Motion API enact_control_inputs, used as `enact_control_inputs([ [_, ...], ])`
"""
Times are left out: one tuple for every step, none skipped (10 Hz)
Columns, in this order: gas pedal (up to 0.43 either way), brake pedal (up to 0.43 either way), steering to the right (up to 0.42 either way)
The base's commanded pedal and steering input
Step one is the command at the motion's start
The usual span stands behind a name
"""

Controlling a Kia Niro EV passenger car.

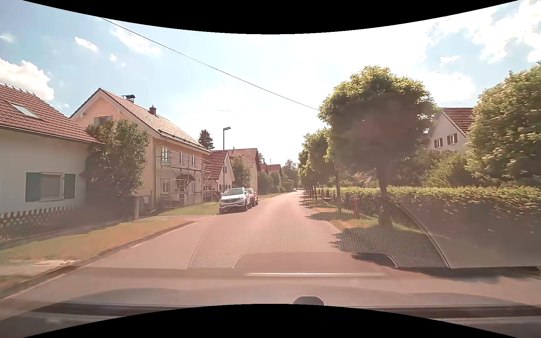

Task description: Follow the waypoints while adhering to traffic rules and regulations

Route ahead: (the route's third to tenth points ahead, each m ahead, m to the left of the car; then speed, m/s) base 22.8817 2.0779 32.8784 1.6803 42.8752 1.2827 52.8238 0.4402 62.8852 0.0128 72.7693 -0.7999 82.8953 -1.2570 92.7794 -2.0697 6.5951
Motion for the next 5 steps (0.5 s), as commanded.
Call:
enact_control_inputs([
  [0.098, 0.000, 0.003],
  [0.098, 0.000, 0.002],
  [0.098, 0.000, 0.002],
  [0.098, 0.000, 0.001],
  [0.098, 0.000, 0.001],
])
